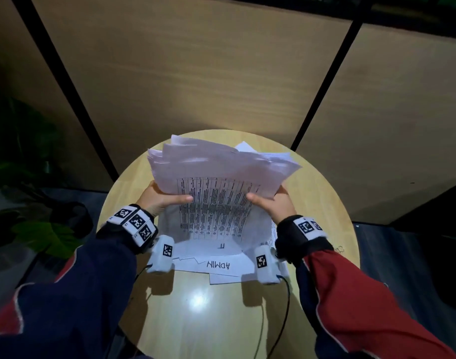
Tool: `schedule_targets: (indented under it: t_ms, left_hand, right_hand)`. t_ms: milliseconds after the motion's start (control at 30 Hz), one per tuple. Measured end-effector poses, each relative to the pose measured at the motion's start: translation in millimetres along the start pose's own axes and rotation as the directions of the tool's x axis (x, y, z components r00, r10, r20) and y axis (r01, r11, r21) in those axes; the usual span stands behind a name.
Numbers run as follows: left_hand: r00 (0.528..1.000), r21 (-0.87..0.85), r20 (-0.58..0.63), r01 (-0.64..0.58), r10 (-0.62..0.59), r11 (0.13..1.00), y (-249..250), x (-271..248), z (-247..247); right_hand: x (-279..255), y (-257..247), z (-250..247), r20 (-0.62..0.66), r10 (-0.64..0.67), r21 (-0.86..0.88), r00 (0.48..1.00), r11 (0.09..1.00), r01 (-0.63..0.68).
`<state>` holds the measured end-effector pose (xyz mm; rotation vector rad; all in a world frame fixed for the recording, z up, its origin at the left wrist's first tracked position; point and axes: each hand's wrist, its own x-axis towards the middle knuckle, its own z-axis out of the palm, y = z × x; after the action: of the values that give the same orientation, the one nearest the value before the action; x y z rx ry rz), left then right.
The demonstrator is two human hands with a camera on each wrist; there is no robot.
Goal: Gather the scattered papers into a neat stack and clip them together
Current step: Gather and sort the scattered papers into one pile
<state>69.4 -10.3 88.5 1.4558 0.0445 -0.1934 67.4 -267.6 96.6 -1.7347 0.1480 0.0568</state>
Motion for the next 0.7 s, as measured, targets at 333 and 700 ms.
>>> schedule_targets:
  t_ms: [333,700]
  left_hand:
    - [0.912,0.000,-0.404,-0.070,0.064,0.998,-13,-9,40]
    - [0.934,0.020,-0.267,-0.243,0.239,0.970,-10,-21,41]
  right_hand:
    - [3,16,14,-0.195,0.047,0.174,0.980,0.985,-0.013]
    - [-24,6,-1,-0.277,-0.047,0.275,0.960,0.953,0.126]
